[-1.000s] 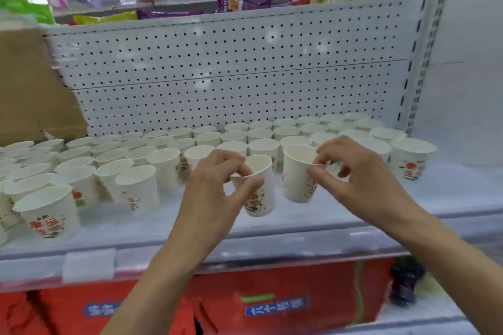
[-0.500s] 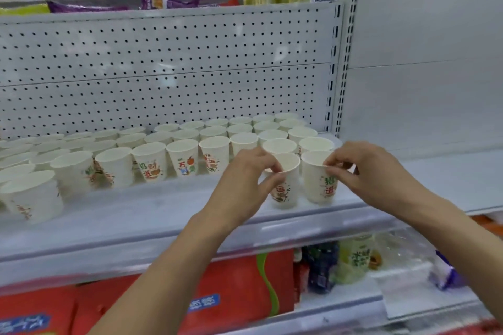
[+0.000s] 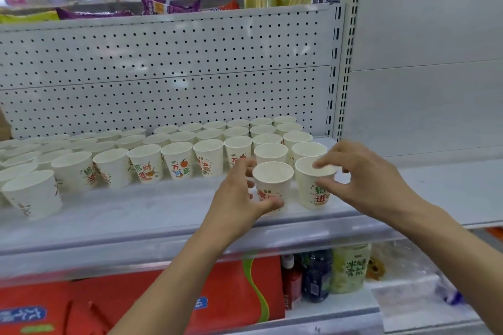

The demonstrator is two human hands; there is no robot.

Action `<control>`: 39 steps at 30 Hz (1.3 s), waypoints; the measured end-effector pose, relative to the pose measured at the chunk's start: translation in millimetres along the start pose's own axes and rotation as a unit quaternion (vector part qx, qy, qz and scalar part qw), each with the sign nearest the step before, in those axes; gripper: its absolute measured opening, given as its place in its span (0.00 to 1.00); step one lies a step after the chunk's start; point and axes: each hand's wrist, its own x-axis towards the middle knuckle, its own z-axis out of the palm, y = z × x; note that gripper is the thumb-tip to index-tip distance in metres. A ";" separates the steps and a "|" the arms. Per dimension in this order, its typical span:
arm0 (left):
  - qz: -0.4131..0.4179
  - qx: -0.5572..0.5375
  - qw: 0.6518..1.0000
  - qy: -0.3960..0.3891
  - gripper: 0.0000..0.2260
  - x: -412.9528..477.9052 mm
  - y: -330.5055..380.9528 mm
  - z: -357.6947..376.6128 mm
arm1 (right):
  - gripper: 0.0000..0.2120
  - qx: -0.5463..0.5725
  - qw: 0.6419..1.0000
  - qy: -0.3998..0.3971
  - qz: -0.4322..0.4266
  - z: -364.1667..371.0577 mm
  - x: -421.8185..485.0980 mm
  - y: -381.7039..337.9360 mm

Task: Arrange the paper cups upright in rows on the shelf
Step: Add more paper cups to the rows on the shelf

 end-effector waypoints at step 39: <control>-0.006 0.095 0.983 0.155 0.24 -73.5 -84.0 -154.4 | 0.17 0.188 0.966 -0.003 -0.179 109.7 58.6 -194.0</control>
